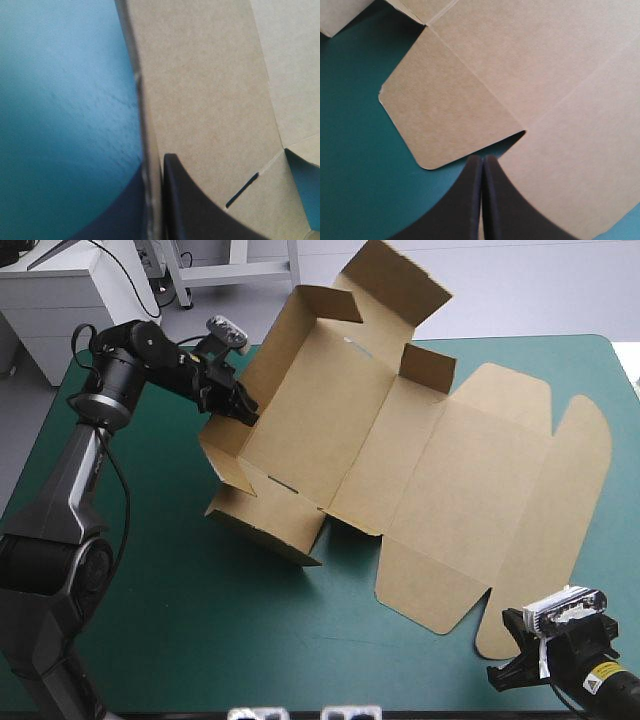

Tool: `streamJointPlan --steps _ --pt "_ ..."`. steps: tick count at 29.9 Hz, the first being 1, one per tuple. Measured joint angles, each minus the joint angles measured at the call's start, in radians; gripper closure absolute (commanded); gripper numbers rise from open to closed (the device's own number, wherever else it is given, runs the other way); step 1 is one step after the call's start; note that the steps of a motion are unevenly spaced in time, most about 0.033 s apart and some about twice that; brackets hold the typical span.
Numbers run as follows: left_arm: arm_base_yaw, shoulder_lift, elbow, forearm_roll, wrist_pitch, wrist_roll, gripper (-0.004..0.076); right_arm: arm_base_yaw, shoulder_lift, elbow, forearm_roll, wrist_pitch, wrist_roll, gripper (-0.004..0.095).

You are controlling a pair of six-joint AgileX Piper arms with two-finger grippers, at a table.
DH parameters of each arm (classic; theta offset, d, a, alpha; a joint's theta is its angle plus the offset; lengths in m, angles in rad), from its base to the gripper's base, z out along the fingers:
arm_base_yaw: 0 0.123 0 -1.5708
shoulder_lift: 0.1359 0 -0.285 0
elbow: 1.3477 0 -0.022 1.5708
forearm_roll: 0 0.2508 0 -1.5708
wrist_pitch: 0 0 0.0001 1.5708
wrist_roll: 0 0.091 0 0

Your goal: Fold the box

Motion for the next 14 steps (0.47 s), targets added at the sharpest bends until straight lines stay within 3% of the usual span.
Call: streamJointPlan --steps 5,14 --pt "-0.146 -0.007 -0.144 0.183 -0.048 0.005 0.0732 0.0 0.0 0.0 0.0 0.0 0.0 0.0927" --pt "-0.404 -0.008 -0.161 0.573 -0.101 0.046 0.0733 0.0 0.0 0.0 0.0 0.0 0.0 0.0928"
